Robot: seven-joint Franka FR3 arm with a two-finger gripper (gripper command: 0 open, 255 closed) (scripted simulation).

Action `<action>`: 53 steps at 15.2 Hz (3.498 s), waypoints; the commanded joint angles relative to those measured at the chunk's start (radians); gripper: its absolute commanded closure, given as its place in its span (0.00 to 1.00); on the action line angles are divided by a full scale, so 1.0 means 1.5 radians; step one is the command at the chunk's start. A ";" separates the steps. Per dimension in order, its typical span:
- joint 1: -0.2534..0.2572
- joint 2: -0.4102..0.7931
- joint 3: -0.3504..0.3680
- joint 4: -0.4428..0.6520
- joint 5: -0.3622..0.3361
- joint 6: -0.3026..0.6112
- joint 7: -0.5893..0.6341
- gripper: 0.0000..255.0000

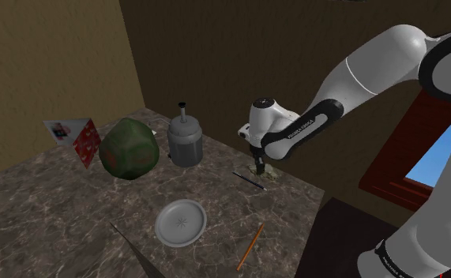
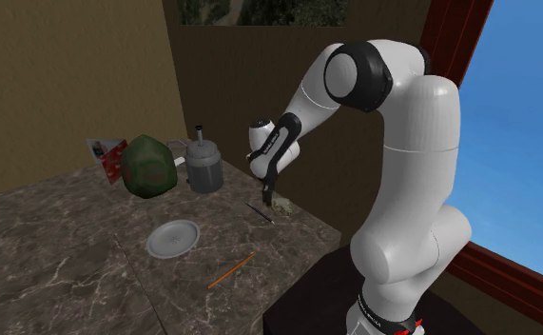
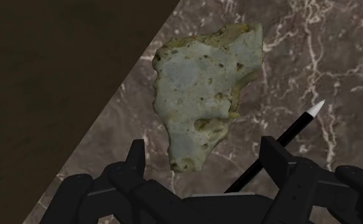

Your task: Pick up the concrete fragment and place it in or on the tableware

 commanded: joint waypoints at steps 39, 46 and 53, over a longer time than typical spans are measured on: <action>-0.010 -0.084 0.016 0.007 0.050 -0.079 -0.048 1.00; 0.061 -0.052 0.061 0.059 0.037 -0.121 0.071 1.00; 0.135 0.009 0.097 0.150 0.018 -0.175 0.181 1.00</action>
